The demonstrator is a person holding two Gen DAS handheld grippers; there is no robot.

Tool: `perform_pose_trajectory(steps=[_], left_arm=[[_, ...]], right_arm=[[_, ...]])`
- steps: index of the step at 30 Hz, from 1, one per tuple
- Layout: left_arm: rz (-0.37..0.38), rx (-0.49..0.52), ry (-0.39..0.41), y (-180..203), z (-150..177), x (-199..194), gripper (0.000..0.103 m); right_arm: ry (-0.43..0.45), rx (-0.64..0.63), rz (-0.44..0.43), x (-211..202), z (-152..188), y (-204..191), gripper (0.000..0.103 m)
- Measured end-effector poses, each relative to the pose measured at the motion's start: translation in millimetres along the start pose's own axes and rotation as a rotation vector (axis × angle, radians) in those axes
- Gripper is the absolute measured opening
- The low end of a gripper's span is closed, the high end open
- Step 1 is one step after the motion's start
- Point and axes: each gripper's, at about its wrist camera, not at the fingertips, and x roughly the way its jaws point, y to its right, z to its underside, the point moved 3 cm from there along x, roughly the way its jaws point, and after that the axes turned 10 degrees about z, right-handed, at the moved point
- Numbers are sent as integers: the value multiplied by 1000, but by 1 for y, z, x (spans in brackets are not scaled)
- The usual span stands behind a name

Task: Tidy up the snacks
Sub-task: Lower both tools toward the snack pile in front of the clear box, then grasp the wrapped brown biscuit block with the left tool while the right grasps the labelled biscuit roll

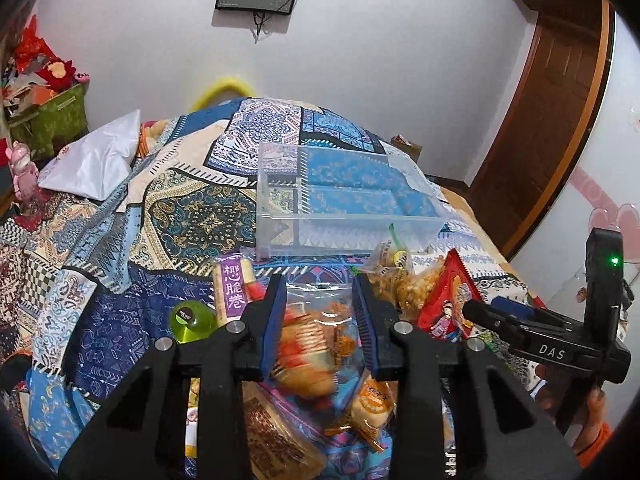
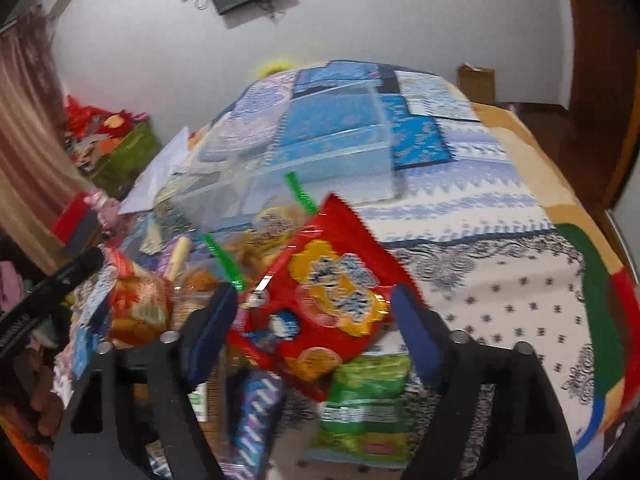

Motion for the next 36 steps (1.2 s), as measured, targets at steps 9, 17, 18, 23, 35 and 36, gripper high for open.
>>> perform_pose_trajectory(steps=[9,17,18,23,35,36], left_arm=[[-80,-38,-22,-26,2,-6,56],[-107,-66,-44,-44,20,-37,68],[-117,-60,-59,-43,25,-38,68],[-101,-80,-122,-38,50,-30,68],[-80,-78,-152,-26,80,-25,50],[-77,-76,-150,-26,81,-25,50]], right_arm=[[-105,58,-32,28,8,2,88],[-68,-10,-5,14,8,3,88],[-63,-20,5,13,10,4,88],[-48,-82,61,-2,23,11,88],[7,-229,-64,-28,36,-46,70],[-4,-242,-77,-24,38,-52,69]])
